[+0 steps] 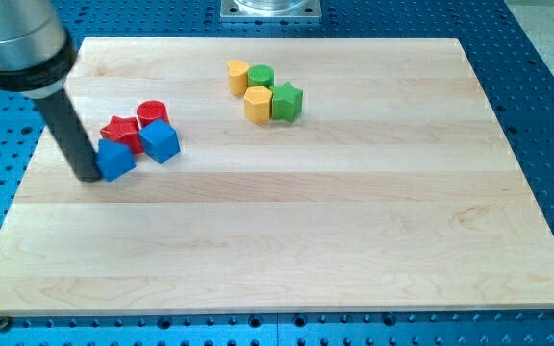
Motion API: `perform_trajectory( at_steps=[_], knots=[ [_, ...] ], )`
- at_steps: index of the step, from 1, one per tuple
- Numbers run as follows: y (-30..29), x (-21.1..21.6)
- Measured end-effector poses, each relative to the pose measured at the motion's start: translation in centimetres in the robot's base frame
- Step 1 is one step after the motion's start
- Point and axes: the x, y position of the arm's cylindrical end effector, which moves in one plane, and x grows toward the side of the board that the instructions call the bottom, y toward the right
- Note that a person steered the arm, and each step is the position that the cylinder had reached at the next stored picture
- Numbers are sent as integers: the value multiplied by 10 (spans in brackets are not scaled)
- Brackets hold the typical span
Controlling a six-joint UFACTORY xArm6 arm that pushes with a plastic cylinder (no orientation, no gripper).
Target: Separate the blue blocks from the red blocks
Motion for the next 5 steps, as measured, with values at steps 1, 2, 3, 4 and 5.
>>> perform_trajectory(
  at_steps=[1,2,3,4,5],
  knots=[
    [-1,1],
    [7,-1],
    [45,-42],
    [97,-79],
    [87,-75]
  ],
)
